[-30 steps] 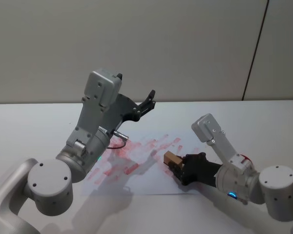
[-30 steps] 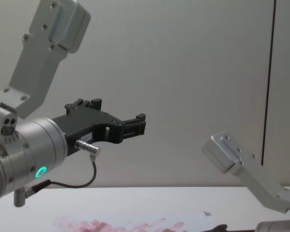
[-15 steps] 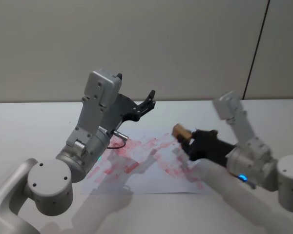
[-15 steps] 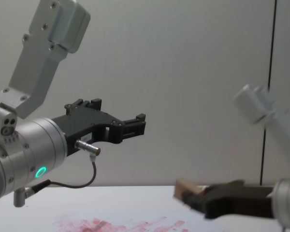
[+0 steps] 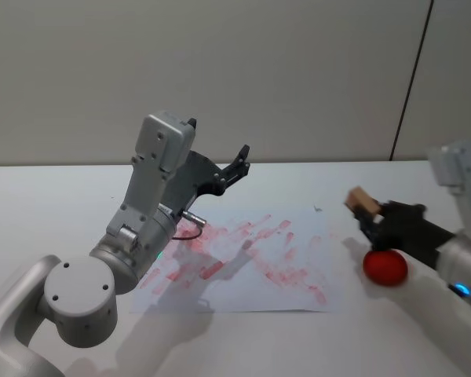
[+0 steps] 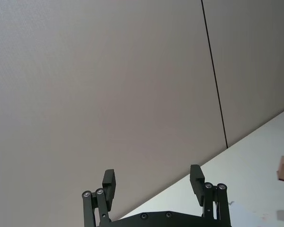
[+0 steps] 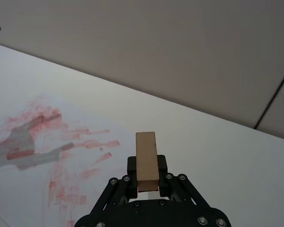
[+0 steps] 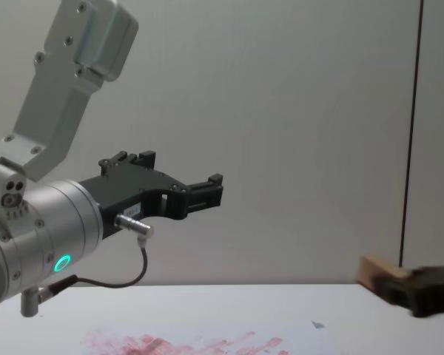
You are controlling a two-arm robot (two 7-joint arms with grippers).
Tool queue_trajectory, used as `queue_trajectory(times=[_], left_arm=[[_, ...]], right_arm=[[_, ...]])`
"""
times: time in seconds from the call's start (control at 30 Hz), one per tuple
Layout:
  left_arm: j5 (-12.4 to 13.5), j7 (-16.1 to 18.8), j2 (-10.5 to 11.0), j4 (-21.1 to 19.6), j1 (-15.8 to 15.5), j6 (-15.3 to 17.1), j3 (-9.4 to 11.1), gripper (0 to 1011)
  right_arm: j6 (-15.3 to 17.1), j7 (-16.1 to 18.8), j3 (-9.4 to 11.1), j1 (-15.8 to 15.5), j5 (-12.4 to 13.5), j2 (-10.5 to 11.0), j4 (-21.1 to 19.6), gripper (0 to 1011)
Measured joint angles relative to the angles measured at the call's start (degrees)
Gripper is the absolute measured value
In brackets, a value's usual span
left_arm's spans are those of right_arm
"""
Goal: Use the one hand to pick up the stamp and affix it onto the A4 paper.
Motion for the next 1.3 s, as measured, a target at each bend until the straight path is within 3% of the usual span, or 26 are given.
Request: queue_trajectory(times=[0.23, 0.5, 0.87, 1.3], left_arm=[[0.00, 0.00, 0.00, 0.00, 0.00, 0.00, 0.00, 1001], [0.00, 0.00, 0.00, 0.00, 0.00, 0.00, 0.00, 1001], [0.00, -0.01, 0.00, 0.00, 0.00, 0.00, 0.00, 1001], [0.00, -0.01, 0.00, 0.00, 0.00, 0.00, 0.00, 1002]], right_arm=[[1.72, -0.97, 1.68, -3.48, 1.67, 3.23, -2.80, 221], [3.31, -0.40, 2.30, -5.47, 1.58, 5.31, -3.57, 220], [4.53, 1.13, 1.84, -5.35, -0.82, 5.73, -1.54, 220], [4.56, 1.68, 0.69, -3.72, -3.51, 4.55, 1.64, 220]])
